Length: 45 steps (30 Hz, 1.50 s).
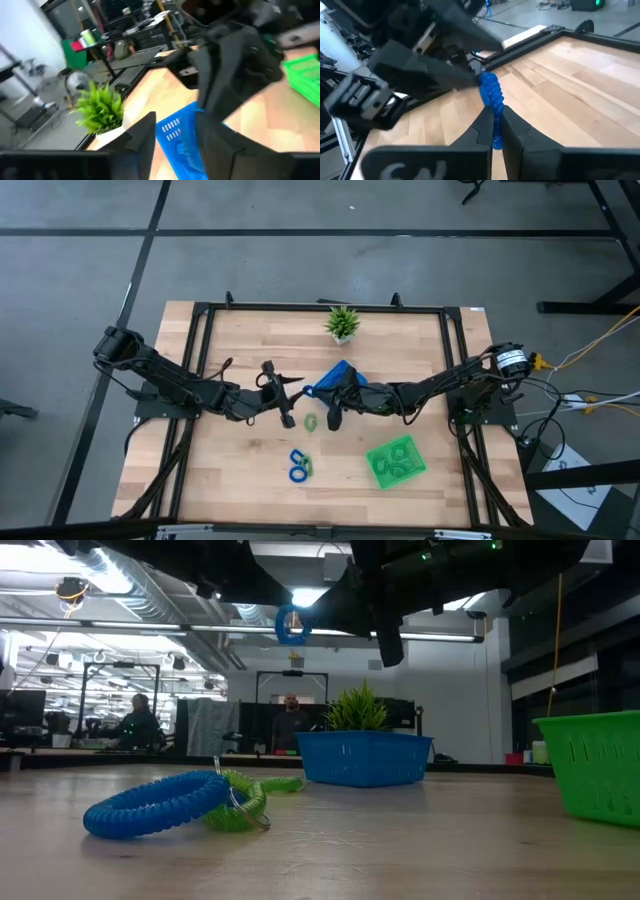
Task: Sort spring keychains
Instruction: Put the blue spring keychain into the blue bin
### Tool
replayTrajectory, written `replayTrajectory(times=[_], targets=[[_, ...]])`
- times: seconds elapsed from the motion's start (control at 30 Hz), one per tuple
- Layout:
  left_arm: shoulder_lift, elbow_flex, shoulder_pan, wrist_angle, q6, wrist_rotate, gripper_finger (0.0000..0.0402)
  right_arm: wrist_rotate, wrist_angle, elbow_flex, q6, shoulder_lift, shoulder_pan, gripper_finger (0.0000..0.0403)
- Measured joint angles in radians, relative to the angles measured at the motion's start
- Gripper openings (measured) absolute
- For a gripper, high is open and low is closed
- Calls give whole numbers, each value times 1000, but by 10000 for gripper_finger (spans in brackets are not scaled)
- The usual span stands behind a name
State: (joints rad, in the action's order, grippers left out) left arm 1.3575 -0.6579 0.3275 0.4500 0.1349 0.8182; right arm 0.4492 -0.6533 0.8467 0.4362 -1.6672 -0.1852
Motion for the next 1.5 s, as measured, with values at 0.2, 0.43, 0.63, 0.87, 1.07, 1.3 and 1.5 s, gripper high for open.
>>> replayTrajectory(times=[0.2, 0.43, 0.63, 0.87, 1.07, 1.3, 1.5], targets=[[-61, 0, 1, -35, -106, 37, 174, -3, 27, 0, 3, 0, -1, 17], [-262, 0, -34, -358, -342, -118, 172, -9, 39, 0, 8, 0, -1, 17], [-412, 0, -145, -632, -487, -407, 164, -29, 45, 0, 26, 0, -3, 17], [-415, 0, -222, -727, -433, -663, 163, -33, 56, 0, 24, 0, -31, 17], [-308, 10, -222, -658, -339, -664, 158, -33, 66, 0, 11, 0, -50, 17], [-306, 168, -244, -399, -331, -709, 115, -26, 146, 0, 36, 0, -55, 17], [-435, 326, -257, -218, -378, -761, 78, -25, 171, 0, 54, 0, -55, 17]])
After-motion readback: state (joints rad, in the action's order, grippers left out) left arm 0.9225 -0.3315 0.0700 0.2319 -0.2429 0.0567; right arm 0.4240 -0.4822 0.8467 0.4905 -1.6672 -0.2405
